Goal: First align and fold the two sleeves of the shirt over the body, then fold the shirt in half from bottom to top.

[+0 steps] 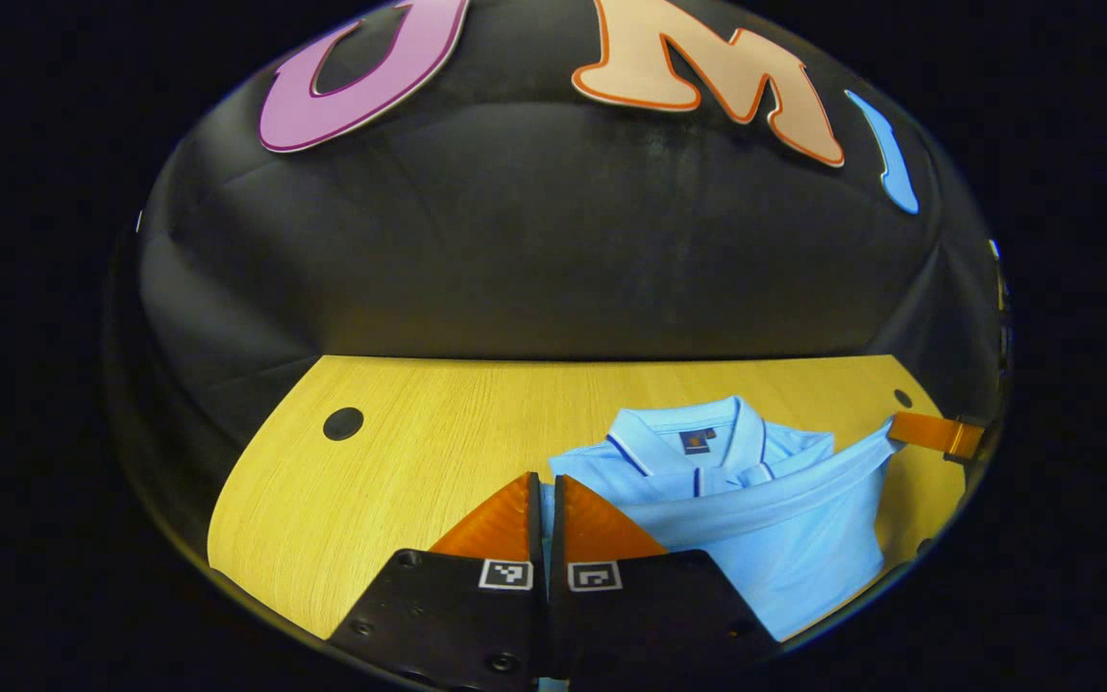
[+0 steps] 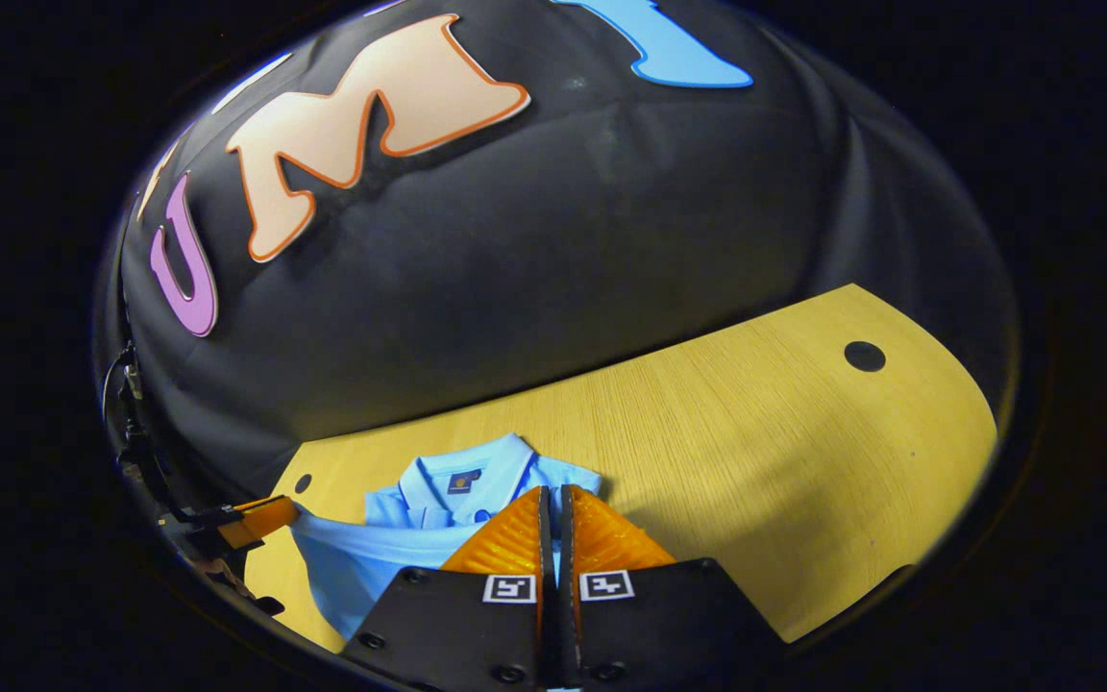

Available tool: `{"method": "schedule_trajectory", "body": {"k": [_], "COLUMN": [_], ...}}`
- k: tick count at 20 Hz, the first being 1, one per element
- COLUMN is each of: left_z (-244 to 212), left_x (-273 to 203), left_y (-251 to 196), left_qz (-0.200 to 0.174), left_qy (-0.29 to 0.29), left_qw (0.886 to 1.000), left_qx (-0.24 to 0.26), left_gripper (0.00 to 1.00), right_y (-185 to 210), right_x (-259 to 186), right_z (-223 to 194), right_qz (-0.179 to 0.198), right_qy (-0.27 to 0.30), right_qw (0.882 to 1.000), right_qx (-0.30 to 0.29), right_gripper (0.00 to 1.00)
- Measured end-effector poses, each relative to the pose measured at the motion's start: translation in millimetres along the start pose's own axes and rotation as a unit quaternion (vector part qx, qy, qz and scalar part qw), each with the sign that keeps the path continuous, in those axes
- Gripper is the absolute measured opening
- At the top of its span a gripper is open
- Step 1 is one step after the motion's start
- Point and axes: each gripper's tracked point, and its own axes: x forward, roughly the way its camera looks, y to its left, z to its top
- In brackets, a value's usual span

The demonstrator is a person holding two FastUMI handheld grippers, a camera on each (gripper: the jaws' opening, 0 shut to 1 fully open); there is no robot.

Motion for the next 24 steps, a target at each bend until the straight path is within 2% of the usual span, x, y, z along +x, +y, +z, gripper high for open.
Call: {"method": "schedule_trajectory", "body": {"k": [1,2,3,4,5,6,10,15,16,17,21,24], "left_z": [-1,-1,7,12,25,37,86,119,119,118,110,102], "left_x": [3,1,-2,2,-16,-25,-92,-200,-219,-237,-308,-350], "left_y": [-2,-12,-16,-11,-11,-11,-10,-13,-12,-12,2,1], "left_qz": [-0.004,-0.018,-0.026,-0.018,-0.011,-0.008,0.001,0.003,0.003,0.004,0.028,0.029], "left_qy": [0.001,-0.002,-0.013,-0.029,-0.047,-0.066,-0.152,-0.243,-0.255,-0.262,-0.289,-0.307], "left_qw": [1.000,1.000,0.999,0.999,0.999,0.997,0.988,0.970,0.967,0.965,0.957,0.951], "left_qx": [-0.003,-0.013,-0.023,-0.024,-0.024,-0.025,-0.012,-0.001,-0.003,-0.005,0.002,0.009], "left_gripper": [0.02,0.08,0.38,0.68,0.98,0.93,0.95,0.94,0.94,0.94,0.94,0.94], "right_y": [2,1,5,8,11,16,47,83,87,85,95,92], "right_x": [1,-3,-6,-11,-18,-31,-106,-212,-230,-253,-306,-347], "right_z": [1,6,13,22,30,40,79,85,86,96,80,68], "right_qz": [0.001,0.001,0.002,0.006,0.009,0.009,0.021,0.031,0.034,0.035,0.039,0.035], "right_qy": [-0.002,-0.012,-0.026,-0.043,-0.064,-0.082,-0.178,-0.261,-0.272,-0.278,-0.296,-0.303], "right_qw": [1.000,1.000,1.000,0.999,0.997,0.995,0.975,0.947,0.944,0.943,0.940,0.939], "right_qx": [0.001,-0.004,-0.011,-0.020,-0.034,-0.049,-0.132,-0.185,-0.183,-0.178,-0.164,-0.159], "right_gripper": [0.03,0.07,0.30,0.54,0.77,1.00,0.97,0.97,0.93,0.97,0.97,0.97]}}
